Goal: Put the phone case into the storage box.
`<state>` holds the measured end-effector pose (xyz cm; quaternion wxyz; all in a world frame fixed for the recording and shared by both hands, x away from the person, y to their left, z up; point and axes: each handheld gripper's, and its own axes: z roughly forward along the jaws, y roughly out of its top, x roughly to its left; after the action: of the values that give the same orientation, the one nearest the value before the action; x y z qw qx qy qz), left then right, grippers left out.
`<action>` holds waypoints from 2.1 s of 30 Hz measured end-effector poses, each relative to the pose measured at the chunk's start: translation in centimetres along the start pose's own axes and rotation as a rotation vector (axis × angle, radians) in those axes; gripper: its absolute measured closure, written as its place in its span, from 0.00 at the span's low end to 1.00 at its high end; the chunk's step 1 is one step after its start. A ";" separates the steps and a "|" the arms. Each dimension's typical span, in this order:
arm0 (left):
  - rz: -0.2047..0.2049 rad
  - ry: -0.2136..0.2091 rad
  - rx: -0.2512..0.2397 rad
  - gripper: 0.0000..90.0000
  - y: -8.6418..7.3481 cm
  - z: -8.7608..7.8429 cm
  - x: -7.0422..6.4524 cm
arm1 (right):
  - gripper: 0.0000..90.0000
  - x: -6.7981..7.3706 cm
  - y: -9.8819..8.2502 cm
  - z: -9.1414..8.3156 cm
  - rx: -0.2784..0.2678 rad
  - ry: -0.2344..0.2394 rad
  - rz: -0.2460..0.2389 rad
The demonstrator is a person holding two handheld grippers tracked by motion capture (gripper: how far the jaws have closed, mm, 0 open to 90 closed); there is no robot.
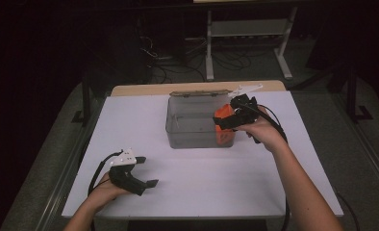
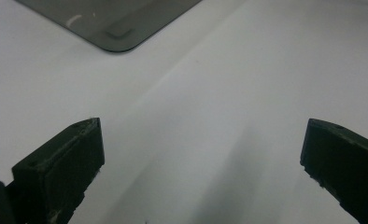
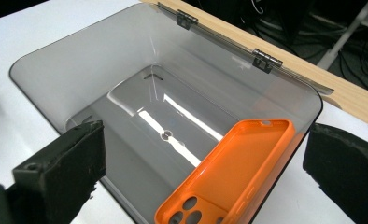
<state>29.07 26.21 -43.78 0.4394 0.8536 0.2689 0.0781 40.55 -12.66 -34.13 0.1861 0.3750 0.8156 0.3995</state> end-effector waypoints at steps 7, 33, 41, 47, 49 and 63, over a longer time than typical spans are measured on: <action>-0.005 0.001 -0.003 0.00 -0.1 -0.1 0.1 | 0.00 0.4 -0.9 -0.7 -0.037 0.019 -0.016; -0.003 -0.003 0.001 0.00 -0.1 0.0 -0.1 | 0.00 1.1 -5.1 -2.2 -0.079 0.031 -0.016; -0.003 -0.003 0.002 0.00 -0.1 0.0 0.0 | 0.00 1.2 -6.2 -2.5 -0.081 0.032 0.002; -0.005 -0.002 0.002 0.00 -0.1 0.0 0.0 | 0.00 1.2 -7.1 -2.7 -0.084 0.034 0.014; -0.005 -0.001 0.002 0.00 -0.1 0.0 0.0 | 0.00 1.3 -7.5 -2.7 -0.080 0.037 0.016; -0.005 0.000 0.000 0.00 -0.1 0.0 0.0 | 0.00 2.1 -9.6 -2.6 -0.054 0.049 0.024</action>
<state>29.03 26.30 -43.83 0.4395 0.8529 0.2710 0.0768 33.19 -16.26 -40.14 0.1712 0.3696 0.8043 0.4327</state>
